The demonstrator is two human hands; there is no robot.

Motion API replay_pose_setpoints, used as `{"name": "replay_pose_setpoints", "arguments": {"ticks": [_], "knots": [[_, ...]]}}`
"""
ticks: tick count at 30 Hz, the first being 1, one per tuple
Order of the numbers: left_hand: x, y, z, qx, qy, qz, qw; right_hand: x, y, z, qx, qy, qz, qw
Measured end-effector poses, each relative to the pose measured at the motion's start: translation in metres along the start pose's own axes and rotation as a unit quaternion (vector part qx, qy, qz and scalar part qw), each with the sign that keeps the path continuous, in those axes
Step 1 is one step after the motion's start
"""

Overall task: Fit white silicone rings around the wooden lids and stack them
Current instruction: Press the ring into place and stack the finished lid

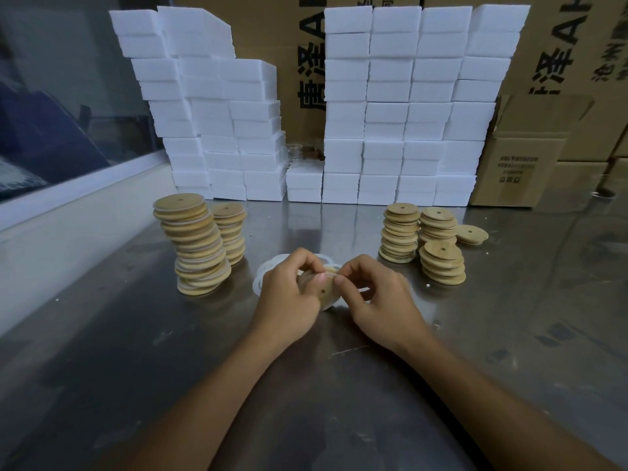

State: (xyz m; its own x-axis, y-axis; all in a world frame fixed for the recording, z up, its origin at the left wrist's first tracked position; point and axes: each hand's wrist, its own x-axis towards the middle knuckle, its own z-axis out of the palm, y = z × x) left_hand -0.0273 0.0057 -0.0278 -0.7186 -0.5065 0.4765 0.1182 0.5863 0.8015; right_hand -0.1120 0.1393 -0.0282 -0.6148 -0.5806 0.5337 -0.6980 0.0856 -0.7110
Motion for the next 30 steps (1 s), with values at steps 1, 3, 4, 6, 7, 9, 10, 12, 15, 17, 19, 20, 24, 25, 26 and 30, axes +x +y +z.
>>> {"name": "replay_pose_setpoints", "arguments": {"ticks": [1, 3, 4, 6, 7, 9, 10, 12, 15, 17, 19, 20, 24, 25, 26, 30], "knots": [[-0.0001, 0.0005, 0.0009, -0.031, 0.003, -0.031, 0.999, 0.0004, 0.0001, 0.0006, -0.002, 0.006, 0.006, 1.000], [-0.0003, 0.0021, 0.0024, -0.087, 0.011, -0.080, 0.993, 0.0009, 0.0001, 0.0012, -0.003, 0.019, 0.011, 1.000], [-0.0005, 0.0029, 0.0029, -0.109, 0.011, -0.095, 0.989, 0.0008, -0.0003, 0.0012, -0.003, 0.022, 0.008, 1.000], [-0.0008, 0.0042, 0.0040, -0.137, 0.005, -0.111, 0.984, 0.0006, -0.0005, 0.0009, -0.006, 0.024, 0.005, 1.000], [-0.0007, 0.0043, 0.0045, -0.143, 0.000, -0.115, 0.983, 0.0007, -0.0004, 0.0007, -0.008, 0.025, 0.010, 1.000], [-0.0007, 0.0042, 0.0051, -0.142, -0.008, -0.116, 0.983, 0.0016, 0.0004, 0.0004, -0.012, 0.033, 0.026, 0.999], [-0.0003, 0.0041, 0.0049, -0.139, -0.012, -0.115, 0.984, 0.0021, 0.0009, 0.0003, -0.013, 0.039, 0.034, 0.999], [0.0002, 0.0036, 0.0046, -0.131, -0.015, -0.110, 0.985, 0.0025, 0.0018, 0.0002, -0.007, 0.047, 0.053, 0.997], [0.0009, 0.0033, 0.0037, -0.116, -0.018, -0.102, 0.988, 0.0036, 0.0035, 0.0004, 0.022, 0.047, 0.084, 0.995], [0.0012, 0.0038, 0.0031, -0.109, -0.020, -0.095, 0.989, 0.0049, 0.0049, 0.0004, 0.038, 0.043, 0.098, 0.994], [0.0014, 0.0043, 0.0023, -0.105, -0.019, -0.092, 0.990, 0.0055, 0.0059, 0.0003, 0.045, 0.036, 0.103, 0.993], [0.0014, 0.0044, 0.0017, -0.105, -0.018, -0.093, 0.990, 0.0054, 0.0061, 0.0003, 0.046, 0.033, 0.101, 0.993], [0.0014, 0.0039, 0.0008, -0.123, -0.010, -0.115, 0.986, 0.0034, 0.0068, 0.0009, 0.042, 0.034, 0.080, 0.995], [0.0016, 0.0036, 0.0006, -0.128, -0.008, -0.120, 0.984, 0.0030, 0.0067, 0.0013, 0.042, 0.034, 0.076, 0.996], [0.0019, 0.0033, 0.0004, -0.135, -0.005, -0.126, 0.983, 0.0028, 0.0065, 0.0018, 0.045, 0.034, 0.074, 0.996], [0.0034, 0.0013, -0.0005, -0.171, 0.007, -0.160, 0.972, 0.0034, 0.0062, 0.0034, 0.055, 0.024, 0.086, 0.994]]}}
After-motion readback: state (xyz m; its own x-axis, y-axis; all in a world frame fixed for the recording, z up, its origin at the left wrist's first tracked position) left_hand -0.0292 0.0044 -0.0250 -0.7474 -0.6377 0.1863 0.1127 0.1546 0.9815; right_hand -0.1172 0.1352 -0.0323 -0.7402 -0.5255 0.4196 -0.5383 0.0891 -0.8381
